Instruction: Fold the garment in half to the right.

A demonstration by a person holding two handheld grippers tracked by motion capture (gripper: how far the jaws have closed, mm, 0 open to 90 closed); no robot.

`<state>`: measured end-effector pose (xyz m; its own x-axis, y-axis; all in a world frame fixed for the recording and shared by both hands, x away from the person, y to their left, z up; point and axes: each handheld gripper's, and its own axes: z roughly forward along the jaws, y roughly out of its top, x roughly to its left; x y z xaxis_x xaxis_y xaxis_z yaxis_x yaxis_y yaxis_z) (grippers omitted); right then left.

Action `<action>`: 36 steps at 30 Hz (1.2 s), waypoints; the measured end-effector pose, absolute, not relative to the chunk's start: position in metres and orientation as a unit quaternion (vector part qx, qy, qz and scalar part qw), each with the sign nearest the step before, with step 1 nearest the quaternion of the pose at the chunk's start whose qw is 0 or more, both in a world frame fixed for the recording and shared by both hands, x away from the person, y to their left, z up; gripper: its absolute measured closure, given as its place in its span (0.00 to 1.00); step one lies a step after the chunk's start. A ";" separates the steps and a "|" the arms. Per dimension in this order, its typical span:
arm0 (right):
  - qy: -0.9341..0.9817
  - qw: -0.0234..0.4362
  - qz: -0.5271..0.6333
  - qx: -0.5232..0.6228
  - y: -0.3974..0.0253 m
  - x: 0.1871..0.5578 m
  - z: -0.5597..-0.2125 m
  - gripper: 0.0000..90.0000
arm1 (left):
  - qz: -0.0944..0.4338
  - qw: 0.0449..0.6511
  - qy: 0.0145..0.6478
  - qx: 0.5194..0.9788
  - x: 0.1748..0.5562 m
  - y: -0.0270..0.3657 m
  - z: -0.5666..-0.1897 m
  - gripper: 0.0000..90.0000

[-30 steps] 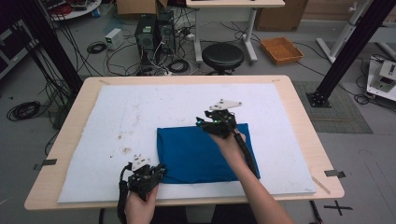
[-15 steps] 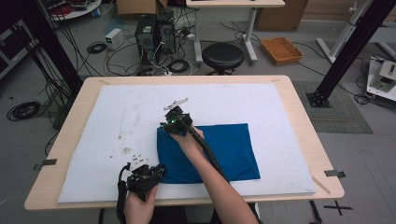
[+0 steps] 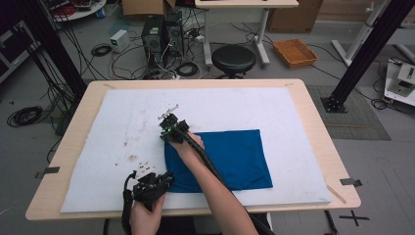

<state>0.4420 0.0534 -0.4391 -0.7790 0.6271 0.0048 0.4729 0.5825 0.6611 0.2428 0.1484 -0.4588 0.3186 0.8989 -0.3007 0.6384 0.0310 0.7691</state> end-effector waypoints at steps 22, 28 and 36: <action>0.835 0.094 0.432 0.326 -0.009 0.438 -0.383 0.98 | 0.138 0.488 0.512 0.694 0.241 0.128 -0.420 0.94; 0.827 0.111 0.444 0.327 -0.051 0.434 -0.364 0.98 | 0.119 0.504 0.482 0.707 0.248 0.096 -0.408 0.94; 0.820 0.120 0.443 0.343 -0.115 0.434 -0.356 0.98 | 0.095 0.513 0.451 0.724 0.260 0.043 -0.406 0.94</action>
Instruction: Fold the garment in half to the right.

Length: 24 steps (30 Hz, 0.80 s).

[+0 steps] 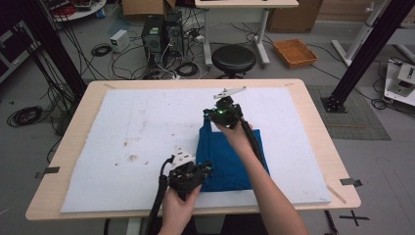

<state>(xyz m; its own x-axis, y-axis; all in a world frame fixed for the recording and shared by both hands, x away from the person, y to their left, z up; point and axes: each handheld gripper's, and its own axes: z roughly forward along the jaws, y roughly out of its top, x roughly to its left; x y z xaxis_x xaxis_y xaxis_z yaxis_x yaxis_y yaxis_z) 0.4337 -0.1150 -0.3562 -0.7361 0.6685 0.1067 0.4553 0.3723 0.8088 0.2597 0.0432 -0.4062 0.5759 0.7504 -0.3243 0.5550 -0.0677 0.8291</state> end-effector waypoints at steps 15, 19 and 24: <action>0.812 0.139 0.410 0.391 -0.205 0.436 -0.371 0.98 | 0.056 0.510 0.425 0.746 0.282 -0.044 -0.421 0.94; 0.814 0.146 0.399 0.396 -0.218 0.439 -0.377 0.98 | 0.061 0.501 0.419 0.755 0.286 -0.062 -0.427 0.94; 0.817 0.152 0.380 0.406 -0.232 0.440 -0.385 0.98 | 0.058 0.497 0.414 0.761 0.288 -0.077 -0.432 0.94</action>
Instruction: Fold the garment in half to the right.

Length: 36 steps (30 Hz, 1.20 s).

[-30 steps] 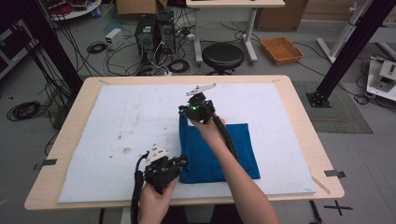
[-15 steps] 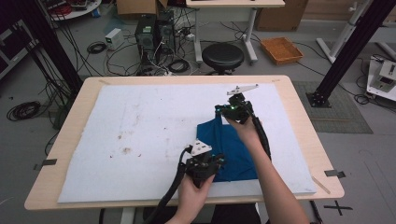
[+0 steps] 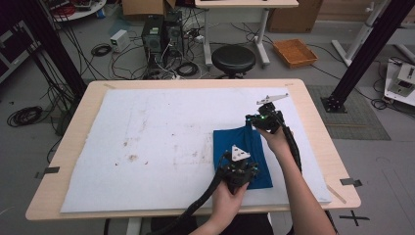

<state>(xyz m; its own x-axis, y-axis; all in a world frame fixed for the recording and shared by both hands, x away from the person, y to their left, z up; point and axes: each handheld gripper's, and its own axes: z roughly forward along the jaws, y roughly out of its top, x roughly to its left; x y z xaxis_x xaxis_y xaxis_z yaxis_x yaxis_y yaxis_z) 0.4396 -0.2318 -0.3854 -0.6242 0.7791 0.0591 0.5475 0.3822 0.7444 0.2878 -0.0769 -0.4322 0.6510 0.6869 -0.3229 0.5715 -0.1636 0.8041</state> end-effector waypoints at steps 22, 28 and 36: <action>0.768 0.197 0.391 0.467 -0.264 0.402 -0.380 0.67 | 0.090 0.552 0.348 0.752 0.282 -0.049 -0.412 0.53; 0.767 0.185 0.417 0.452 -0.269 0.336 -0.393 0.66 | 0.130 0.543 0.354 0.750 0.280 0.002 -0.400 0.51; 0.779 0.156 0.394 0.462 -0.275 0.303 -0.428 0.81 | 0.164 0.521 0.387 0.743 0.282 0.060 -0.402 0.49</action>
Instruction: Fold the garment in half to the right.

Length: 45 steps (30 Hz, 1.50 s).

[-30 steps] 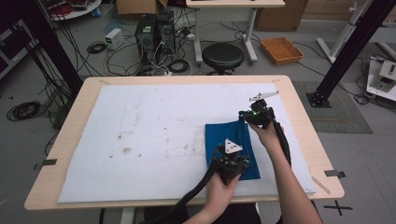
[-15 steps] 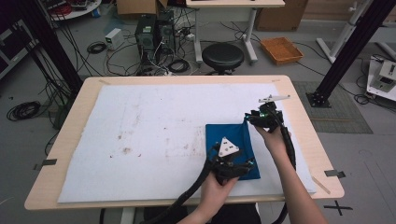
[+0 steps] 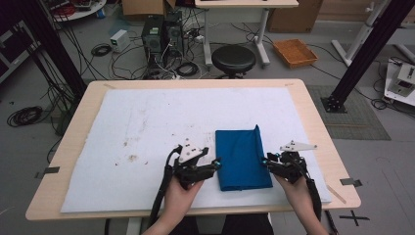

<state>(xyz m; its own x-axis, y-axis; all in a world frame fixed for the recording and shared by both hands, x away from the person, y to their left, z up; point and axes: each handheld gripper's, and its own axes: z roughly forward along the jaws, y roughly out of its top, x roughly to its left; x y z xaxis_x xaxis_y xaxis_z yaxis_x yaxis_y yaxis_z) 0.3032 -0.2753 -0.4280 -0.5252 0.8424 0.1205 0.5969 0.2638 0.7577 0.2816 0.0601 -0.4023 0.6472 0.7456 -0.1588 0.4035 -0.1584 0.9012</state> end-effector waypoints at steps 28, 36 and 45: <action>0.735 0.187 0.376 0.533 -0.256 0.413 -0.427 1.00 | 0.179 0.512 0.428 0.723 0.294 0.113 -0.413 0.49; 0.714 0.199 0.377 0.555 -0.269 0.405 -0.431 0.93 | 0.182 0.514 0.432 0.719 0.295 0.115 -0.413 0.49; 0.702 0.170 0.438 0.535 -0.293 0.338 -0.420 0.77 | 0.186 0.518 0.435 0.712 0.297 0.121 -0.409 0.49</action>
<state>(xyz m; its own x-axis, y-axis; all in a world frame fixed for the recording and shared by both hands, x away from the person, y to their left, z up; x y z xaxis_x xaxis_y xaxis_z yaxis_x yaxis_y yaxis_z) 0.3382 -0.2933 -0.4202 -0.3690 0.9005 0.2300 0.6022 0.0431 0.7971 0.2975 0.1214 -0.4093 0.5523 0.8128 -0.1852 0.4262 -0.0844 0.9007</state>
